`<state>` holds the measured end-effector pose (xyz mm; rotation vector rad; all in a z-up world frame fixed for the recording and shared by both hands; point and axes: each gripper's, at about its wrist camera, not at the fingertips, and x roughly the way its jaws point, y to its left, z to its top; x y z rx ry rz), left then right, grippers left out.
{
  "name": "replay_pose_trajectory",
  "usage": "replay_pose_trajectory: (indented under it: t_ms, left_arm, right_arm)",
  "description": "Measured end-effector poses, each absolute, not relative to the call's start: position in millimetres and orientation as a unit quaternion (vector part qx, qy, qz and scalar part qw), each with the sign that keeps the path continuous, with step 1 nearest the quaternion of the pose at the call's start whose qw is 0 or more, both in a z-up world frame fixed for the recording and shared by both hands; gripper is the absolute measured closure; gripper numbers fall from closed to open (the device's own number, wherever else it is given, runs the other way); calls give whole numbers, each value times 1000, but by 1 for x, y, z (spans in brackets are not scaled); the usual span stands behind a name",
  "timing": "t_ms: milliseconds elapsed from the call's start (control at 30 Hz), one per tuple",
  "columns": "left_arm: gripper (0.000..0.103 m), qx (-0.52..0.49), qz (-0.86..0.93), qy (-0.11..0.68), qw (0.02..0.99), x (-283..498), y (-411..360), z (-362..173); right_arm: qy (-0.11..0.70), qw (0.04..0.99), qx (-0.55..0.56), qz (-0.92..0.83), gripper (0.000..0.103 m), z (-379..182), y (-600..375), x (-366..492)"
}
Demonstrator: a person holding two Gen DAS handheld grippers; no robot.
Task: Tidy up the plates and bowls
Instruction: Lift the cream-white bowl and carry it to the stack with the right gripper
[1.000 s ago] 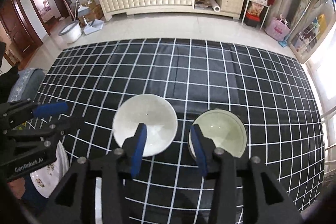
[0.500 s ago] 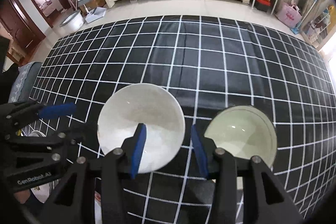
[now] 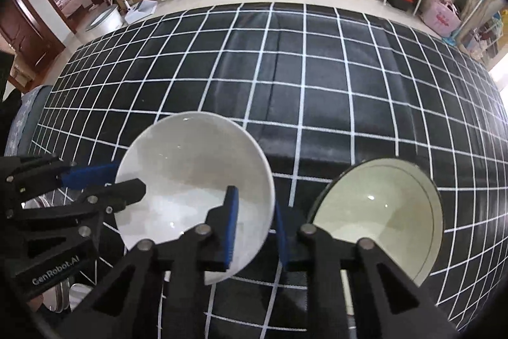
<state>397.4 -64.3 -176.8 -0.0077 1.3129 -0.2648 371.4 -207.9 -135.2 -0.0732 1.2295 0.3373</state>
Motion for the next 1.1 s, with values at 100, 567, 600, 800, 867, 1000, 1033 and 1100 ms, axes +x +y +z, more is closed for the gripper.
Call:
replay_pose_trajectory:
  t_ms: [100, 567, 600, 800, 867, 1000, 1033, 1100]
  left_arm:
    - [91, 8, -128, 609, 783, 395, -72, -179]
    - [92, 5, -115, 596, 794, 371, -67, -137]
    - [92, 5, -115, 592, 798, 367, -67, -131]
    - [92, 1, -111, 568, 816, 340, -56, -88]
    - [92, -3, -109, 561, 821, 328, -51, -76]
    - [92, -1, -103, 547, 830, 303, -41, -61]
    - [92, -3, -102, 545, 832, 297, -38, -59]
    - [92, -10, -102, 542, 834, 283, -33, -55]
  right_arm:
    - [576, 803, -43, 148, 88, -138, -208, 369]
    - [538, 832, -33, 131, 94, -97, -208, 348]
    - [534, 835, -33, 132, 94, -92, -208, 347]
    - [517, 844, -26, 138, 94, -61, -203, 326]
    - [512, 847, -23, 142, 94, -52, -201, 317]
    - [507, 848, -23, 150, 94, -39, -192, 298]
    - [507, 848, -23, 152, 94, -38, -191, 295]
    - [505, 849, -22, 154, 94, -34, -192, 283]
